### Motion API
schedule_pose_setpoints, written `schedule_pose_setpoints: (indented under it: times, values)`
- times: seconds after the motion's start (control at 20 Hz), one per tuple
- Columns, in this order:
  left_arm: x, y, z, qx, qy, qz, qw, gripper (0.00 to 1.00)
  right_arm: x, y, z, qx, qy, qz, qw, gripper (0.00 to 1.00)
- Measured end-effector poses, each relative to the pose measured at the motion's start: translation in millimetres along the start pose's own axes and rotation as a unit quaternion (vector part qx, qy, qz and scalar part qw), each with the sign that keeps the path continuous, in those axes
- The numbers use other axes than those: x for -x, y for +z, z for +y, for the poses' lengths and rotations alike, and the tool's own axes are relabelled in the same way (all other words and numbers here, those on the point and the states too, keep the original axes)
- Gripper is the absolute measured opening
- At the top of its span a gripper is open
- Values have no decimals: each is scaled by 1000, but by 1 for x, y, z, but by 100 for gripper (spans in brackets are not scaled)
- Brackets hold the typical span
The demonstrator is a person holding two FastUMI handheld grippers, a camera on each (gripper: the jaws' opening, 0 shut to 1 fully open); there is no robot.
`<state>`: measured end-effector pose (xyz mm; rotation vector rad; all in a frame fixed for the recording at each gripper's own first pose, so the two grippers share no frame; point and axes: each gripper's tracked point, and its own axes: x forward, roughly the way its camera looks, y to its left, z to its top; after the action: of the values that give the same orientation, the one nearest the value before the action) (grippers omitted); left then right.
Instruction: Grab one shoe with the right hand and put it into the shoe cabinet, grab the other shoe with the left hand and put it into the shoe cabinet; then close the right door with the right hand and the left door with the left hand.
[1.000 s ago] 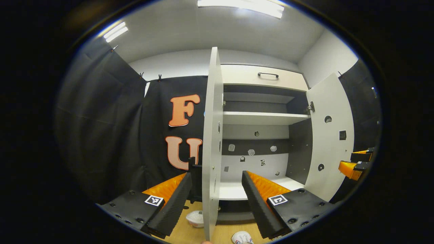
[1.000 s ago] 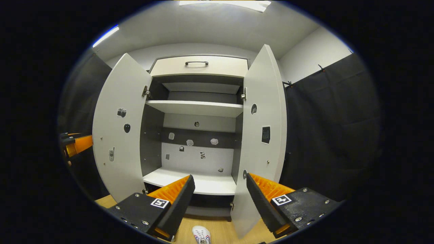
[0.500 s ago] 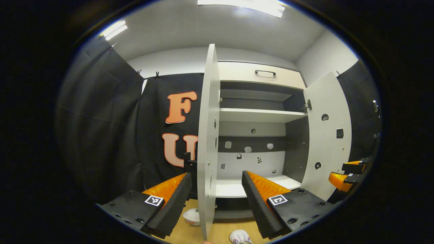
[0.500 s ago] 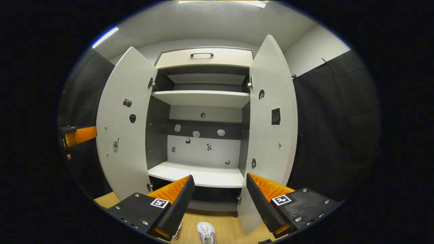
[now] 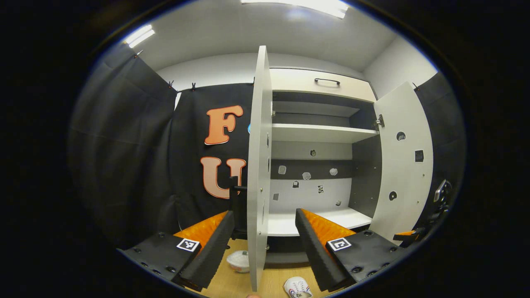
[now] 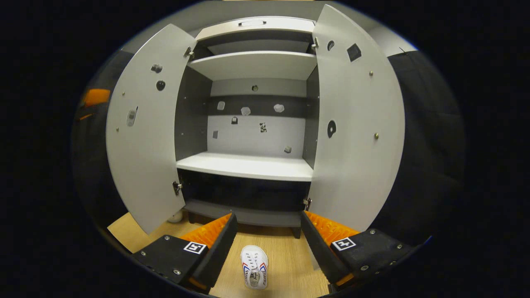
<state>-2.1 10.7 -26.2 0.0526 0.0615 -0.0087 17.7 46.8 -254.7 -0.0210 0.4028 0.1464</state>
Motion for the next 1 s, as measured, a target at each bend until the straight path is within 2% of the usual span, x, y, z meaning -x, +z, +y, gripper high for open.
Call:
schedule_pose_setpoints:
  times: [0.15, 0.35, 0.55, 0.65, 0.9, 1.0]
  values:
    - [0, -3, 6, -7, 9, 6, 1000, 96, -22, -56, -6, 10, -14, 47, 999, 95]
    - [2, -8, 14, -12, 22, 11, 1000, 99, -43, -130, -9, 4, -12, 116, 993, 94]
    - [4, -18, 19, -30, 29, 23, 999, 96, -60, -186, -11, 4, -5, 174, 985, 93]
    - [5, -24, 19, -44, 30, 29, 998, 96, -67, -203, -9, -1, 4, 190, 982, 93]
    - [5, -33, 8, -27, 18, 36, 999, 96, -82, -241, -11, 1, 6, 232, 973, 89]
    - [5, -35, 5, -32, 17, 40, 999, 96, -84, -256, -11, 3, 3, 250, 968, 80]
